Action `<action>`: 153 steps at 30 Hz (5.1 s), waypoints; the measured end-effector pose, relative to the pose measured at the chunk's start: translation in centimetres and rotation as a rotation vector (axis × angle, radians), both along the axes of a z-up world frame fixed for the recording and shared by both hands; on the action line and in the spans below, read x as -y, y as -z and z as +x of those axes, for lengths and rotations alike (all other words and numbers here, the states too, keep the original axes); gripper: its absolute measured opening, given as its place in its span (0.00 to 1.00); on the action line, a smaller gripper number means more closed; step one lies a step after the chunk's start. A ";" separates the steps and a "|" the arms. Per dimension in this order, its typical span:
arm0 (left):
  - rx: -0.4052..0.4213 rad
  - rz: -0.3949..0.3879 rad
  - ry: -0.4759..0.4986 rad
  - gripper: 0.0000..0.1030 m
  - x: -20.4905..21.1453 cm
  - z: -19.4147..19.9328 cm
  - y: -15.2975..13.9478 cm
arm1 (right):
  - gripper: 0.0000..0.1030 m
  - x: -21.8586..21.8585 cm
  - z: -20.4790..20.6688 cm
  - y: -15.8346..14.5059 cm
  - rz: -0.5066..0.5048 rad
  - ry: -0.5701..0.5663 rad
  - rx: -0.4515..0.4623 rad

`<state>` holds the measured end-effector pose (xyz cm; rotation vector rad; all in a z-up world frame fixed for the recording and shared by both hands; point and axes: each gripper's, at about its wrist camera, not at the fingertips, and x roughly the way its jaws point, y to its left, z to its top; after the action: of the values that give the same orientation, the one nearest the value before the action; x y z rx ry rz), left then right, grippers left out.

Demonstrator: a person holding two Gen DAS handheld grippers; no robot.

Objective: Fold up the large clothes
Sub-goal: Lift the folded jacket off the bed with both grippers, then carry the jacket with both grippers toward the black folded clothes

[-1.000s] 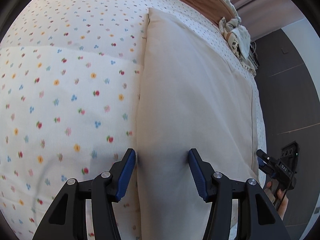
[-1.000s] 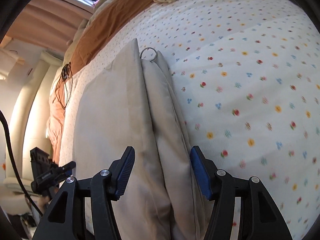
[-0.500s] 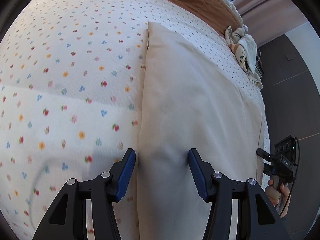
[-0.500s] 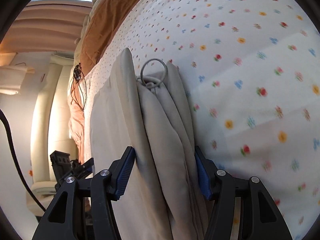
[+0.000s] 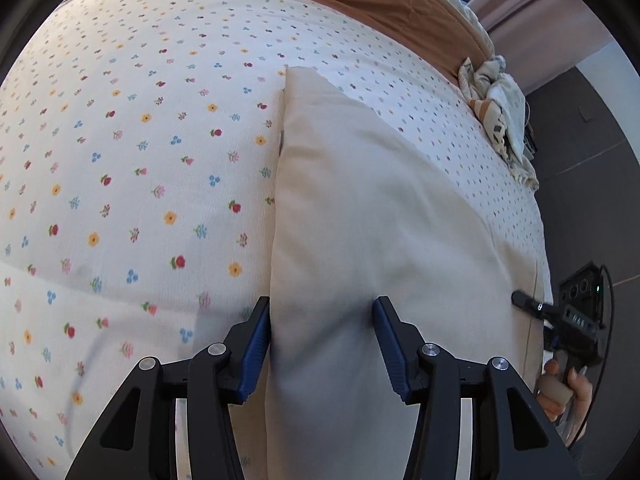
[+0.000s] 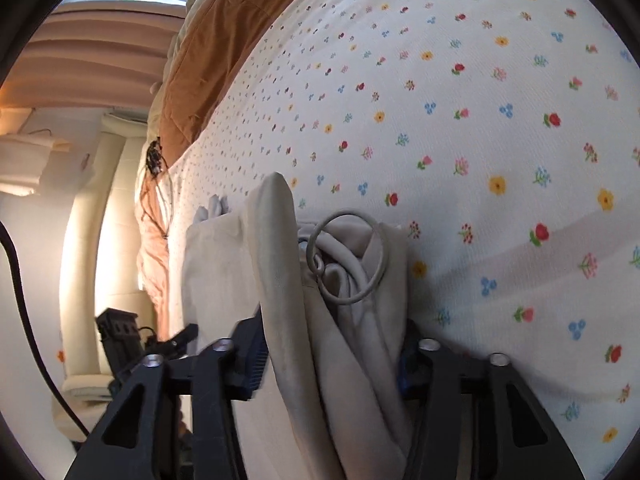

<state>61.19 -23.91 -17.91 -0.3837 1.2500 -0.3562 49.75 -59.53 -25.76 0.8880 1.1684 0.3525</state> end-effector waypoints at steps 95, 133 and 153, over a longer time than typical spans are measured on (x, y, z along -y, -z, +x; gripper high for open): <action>0.654 0.311 -0.827 0.13 -73.9 -35.4 -41.7 | 0.21 -82.2 -25.4 -39.6 0.219 -0.854 0.665; 0.292 0.473 -0.719 0.51 -76.9 -19.9 -22.1 | 0.21 -83.8 -4.5 -11.3 0.099 -0.639 0.197; 0.363 0.384 -1.027 0.93 -77.9 -40.2 -16.6 | 0.45 -82.7 -4.6 -10.5 -0.042 -0.633 0.225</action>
<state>20.99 54.02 -1.28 -0.5445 0.6170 0.6589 45.18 23.21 -15.23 0.4071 1.2195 0.9135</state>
